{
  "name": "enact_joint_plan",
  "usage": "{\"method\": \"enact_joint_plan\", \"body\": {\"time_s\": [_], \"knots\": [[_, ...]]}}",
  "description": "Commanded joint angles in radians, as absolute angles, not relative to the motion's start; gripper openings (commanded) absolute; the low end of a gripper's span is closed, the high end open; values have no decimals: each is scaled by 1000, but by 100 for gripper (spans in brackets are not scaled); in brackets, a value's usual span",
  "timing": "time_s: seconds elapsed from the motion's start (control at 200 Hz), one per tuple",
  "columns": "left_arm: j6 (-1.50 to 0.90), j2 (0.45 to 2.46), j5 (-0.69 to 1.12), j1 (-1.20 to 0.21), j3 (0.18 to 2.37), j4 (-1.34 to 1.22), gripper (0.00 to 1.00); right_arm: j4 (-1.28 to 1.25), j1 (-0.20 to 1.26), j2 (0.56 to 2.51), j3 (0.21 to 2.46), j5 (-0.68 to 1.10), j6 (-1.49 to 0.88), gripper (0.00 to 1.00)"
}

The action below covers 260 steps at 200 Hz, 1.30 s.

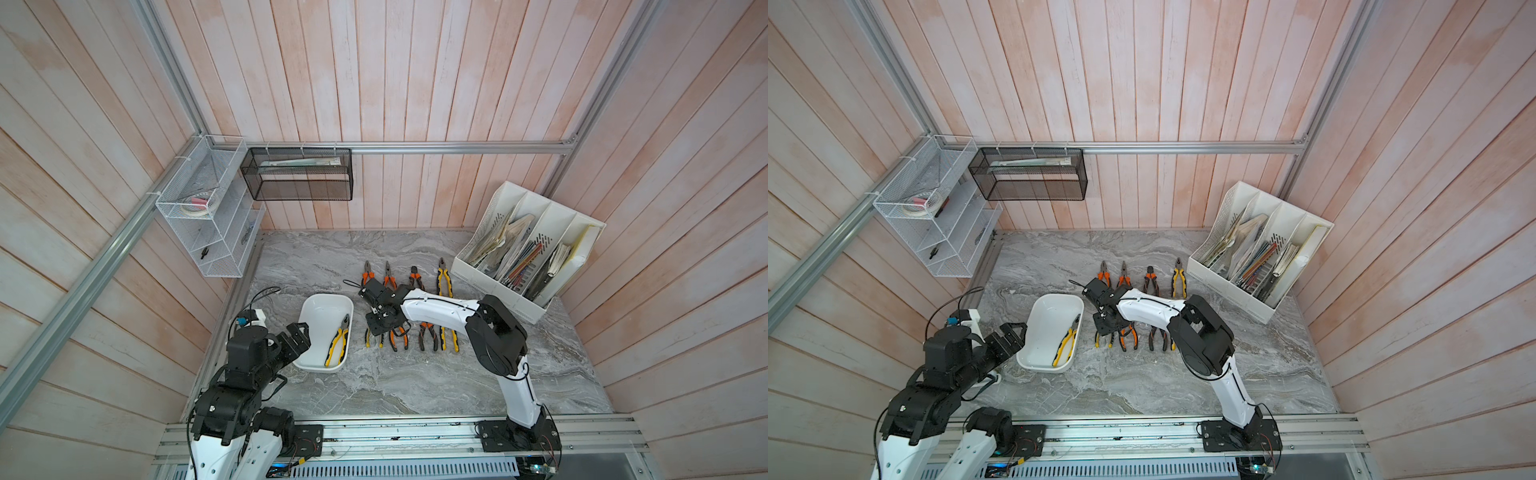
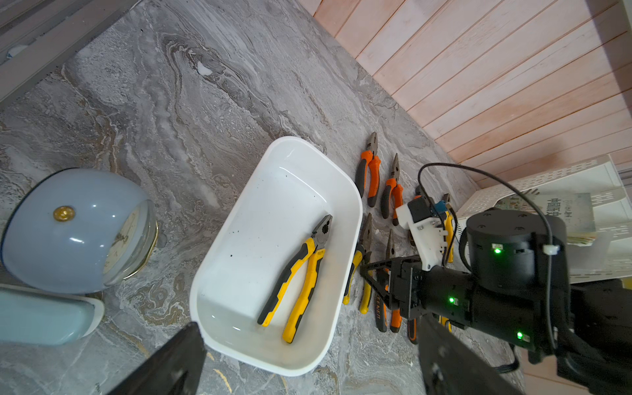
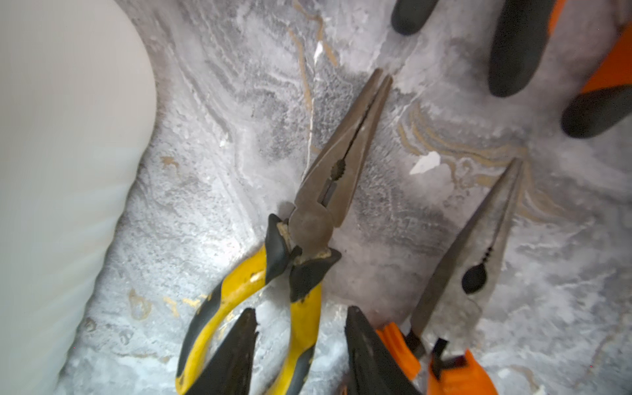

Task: Take the pliers out of the storage box
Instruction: Place the pliers at the center of the board, then pick up the pliers from the storage box.

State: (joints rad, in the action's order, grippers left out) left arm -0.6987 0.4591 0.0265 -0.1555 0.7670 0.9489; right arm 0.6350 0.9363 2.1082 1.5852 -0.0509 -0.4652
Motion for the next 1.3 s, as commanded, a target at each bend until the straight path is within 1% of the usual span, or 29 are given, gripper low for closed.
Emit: {"method": "enact_joint_plan", "body": {"time_s": [0.0,0.23,0.4,0.585,0.76,0.85,1.11,1.295], "knots": [[-678,461,40,-151,752,924,100,675,934,2032,1637,-57,-483,50],[-677,460,42,-150,753,923,100,706,955,1969,1730,16,-598,50],[-678,448,35,-149,755,924,100,718,1012,1991,1812,85,-737,49],[-683,421,25,-149,755,924,100,728,1089,2060,1899,94,-880,50],[-681,402,23,-141,756,921,100,689,1119,2121,1912,101,-997,48],[-677,395,28,-129,757,918,100,691,1132,2168,1942,118,-1025,46],[-664,345,52,-72,753,902,100,771,1161,2329,2086,125,-1065,45],[-658,328,64,-50,752,893,100,811,1162,2379,2123,107,-1103,45]]}}
